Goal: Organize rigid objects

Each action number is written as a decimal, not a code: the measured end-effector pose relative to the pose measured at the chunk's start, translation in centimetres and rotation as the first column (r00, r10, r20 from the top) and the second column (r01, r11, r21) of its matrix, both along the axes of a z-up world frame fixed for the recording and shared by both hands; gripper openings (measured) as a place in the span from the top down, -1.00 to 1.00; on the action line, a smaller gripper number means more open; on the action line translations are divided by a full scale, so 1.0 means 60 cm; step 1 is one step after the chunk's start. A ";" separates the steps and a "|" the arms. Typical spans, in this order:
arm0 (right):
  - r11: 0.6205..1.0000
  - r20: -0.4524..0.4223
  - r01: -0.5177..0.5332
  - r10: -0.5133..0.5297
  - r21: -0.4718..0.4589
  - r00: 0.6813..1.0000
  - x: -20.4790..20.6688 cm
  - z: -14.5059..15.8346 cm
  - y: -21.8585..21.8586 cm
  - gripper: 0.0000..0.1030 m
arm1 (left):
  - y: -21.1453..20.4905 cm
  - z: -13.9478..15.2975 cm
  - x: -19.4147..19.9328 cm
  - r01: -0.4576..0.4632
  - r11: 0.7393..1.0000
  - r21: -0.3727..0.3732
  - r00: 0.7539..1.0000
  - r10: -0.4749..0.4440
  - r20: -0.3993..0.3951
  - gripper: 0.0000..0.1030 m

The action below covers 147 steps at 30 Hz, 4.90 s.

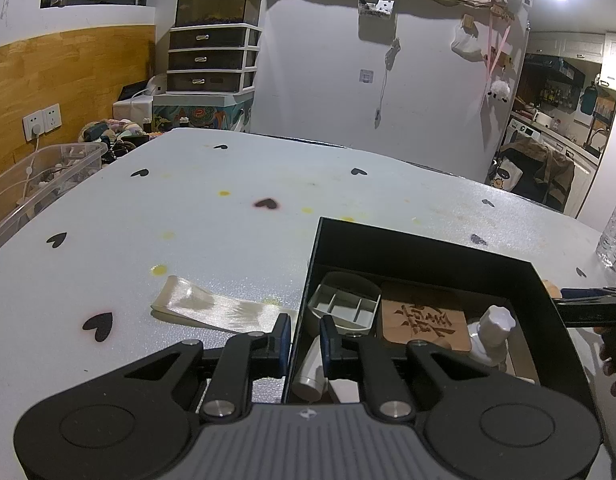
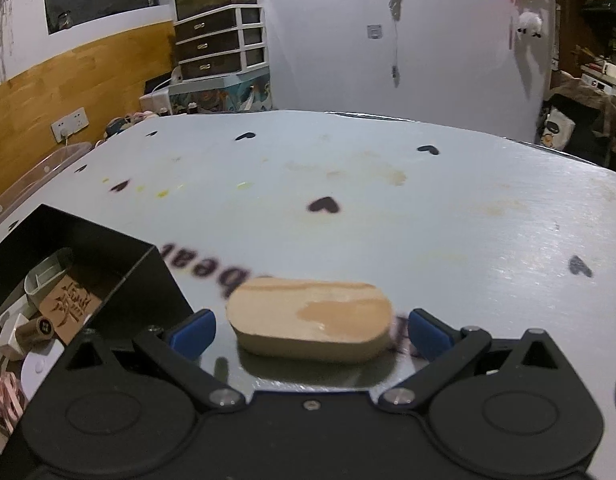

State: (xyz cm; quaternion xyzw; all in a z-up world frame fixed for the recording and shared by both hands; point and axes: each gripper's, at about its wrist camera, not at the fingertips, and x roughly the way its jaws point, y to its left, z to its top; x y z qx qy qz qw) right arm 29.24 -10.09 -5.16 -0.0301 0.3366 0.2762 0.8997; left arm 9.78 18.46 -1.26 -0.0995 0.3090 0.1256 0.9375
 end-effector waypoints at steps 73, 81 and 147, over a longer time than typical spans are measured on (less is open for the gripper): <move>0.886 -0.014 -0.460 0.461 0.051 0.887 -0.155 0.128 0.097 -1.00 | -0.003 0.001 0.002 0.003 1.000 -0.006 1.000 -0.003 -0.004 0.62; 0.918 0.042 -0.391 0.389 0.064 0.920 -0.176 0.143 0.080 -1.00 | -0.006 0.001 0.004 0.012 1.000 -0.007 1.000 -0.012 -0.002 0.62; 0.983 0.311 0.110 -0.152 0.149 0.938 -0.408 0.080 -0.073 -1.00 | -0.139 0.043 -0.229 0.050 0.978 0.202 0.965 -0.100 0.244 -1.00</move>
